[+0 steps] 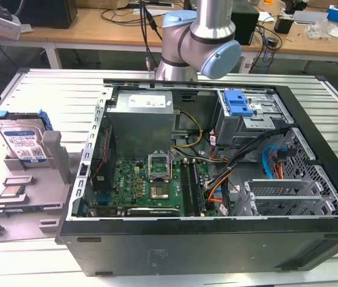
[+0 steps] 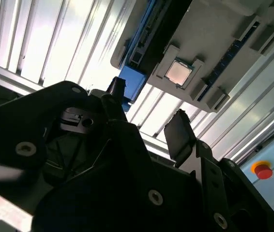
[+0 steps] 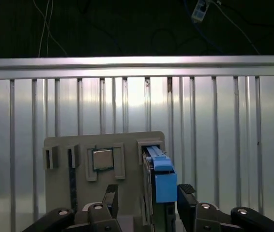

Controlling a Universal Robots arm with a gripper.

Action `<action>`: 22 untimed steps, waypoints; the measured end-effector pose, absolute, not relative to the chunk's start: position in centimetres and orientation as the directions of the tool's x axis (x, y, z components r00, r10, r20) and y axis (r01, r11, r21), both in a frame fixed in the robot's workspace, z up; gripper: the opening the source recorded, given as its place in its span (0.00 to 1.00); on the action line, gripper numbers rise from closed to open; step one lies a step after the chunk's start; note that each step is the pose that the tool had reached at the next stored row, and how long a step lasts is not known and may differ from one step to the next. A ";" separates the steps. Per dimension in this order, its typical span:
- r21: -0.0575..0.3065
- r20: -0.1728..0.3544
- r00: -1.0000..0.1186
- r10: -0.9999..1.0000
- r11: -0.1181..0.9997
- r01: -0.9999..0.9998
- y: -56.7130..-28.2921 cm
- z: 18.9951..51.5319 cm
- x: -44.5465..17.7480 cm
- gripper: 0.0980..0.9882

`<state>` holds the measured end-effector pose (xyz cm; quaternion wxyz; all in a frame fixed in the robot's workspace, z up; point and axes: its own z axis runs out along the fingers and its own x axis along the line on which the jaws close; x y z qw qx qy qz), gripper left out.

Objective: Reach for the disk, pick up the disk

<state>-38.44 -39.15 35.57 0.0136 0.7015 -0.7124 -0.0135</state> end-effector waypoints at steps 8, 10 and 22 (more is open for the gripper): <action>0.038 -0.001 -0.007 -1.000 0.007 -0.999 -38.5 34.1 -38.4 0.57; 0.038 -0.001 0.000 -1.000 0.000 -0.999 -38.5 33.7 -38.4 0.57; 0.038 -0.001 0.034 -0.999 -0.034 -0.999 -37.9 30.9 -38.1 0.57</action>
